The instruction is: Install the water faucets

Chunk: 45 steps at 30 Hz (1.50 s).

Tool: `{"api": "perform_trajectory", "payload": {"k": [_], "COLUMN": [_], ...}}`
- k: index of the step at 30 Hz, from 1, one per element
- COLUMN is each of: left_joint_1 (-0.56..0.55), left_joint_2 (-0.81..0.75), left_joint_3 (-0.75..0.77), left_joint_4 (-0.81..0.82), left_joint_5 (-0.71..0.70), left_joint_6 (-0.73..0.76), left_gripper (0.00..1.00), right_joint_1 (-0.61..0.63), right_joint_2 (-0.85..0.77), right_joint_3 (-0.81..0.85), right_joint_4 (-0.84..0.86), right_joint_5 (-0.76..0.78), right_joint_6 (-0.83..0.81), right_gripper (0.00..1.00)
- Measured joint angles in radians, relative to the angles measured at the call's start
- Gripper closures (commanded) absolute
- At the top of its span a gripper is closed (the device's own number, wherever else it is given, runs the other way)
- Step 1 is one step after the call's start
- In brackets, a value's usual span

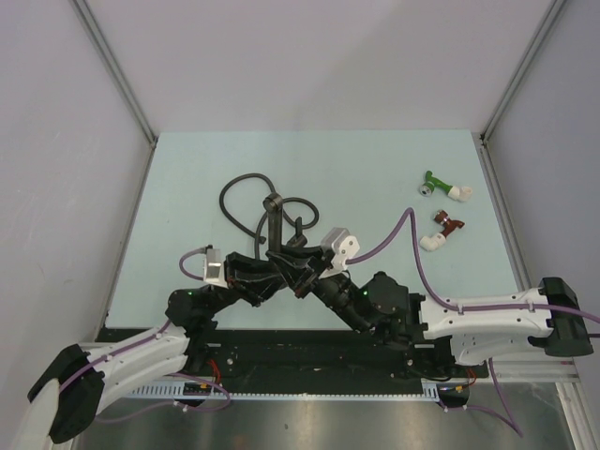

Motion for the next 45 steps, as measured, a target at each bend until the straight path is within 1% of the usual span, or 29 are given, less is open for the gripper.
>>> {"api": "perform_trajectory", "payload": {"k": [9, 12, 18, 22, 27, 33, 39, 45], "left_joint_1": [-0.015, -0.019, -0.024, -0.030, -0.040, -0.068, -0.117, -0.174], "left_joint_2": [0.027, 0.029, 0.031, 0.033, 0.045, 0.060, 0.069, 0.069], "left_joint_3": [0.000, 0.000, 0.000, 0.000, 0.000, 0.000, 0.000, 0.000], "left_joint_4": [0.022, 0.023, 0.022, 0.021, 0.010, -0.012, -0.031, -0.057], "left_joint_5": [-0.001, -0.003, -0.010, -0.017, -0.034, -0.078, -0.134, -0.195], "left_joint_6": [0.016, 0.020, 0.034, 0.041, 0.056, 0.109, 0.190, 0.296], "left_gripper": [0.67, 0.71, 0.85, 0.90, 0.91, 0.92, 0.92, 0.92], "right_joint_1": [0.019, 0.021, 0.024, 0.037, 0.059, 0.078, 0.098, 0.107], "right_joint_2": [0.011, 0.018, 0.020, 0.034, 0.076, 0.133, 0.188, 0.217], "right_joint_3": [-0.012, -0.013, -0.013, -0.012, -0.012, -0.012, -0.012, 0.001], "right_joint_4": [0.016, 0.022, 0.027, 0.053, 0.121, 0.228, 0.346, 0.372], "right_joint_5": [0.046, 0.051, 0.072, 0.109, 0.215, 0.347, 0.453, 0.517], "right_joint_6": [0.005, 0.000, -0.003, -0.016, -0.040, -0.071, -0.128, -0.159], "right_gripper": [1.00, 1.00, 1.00, 1.00, 1.00, 1.00, 1.00, 1.00]}}
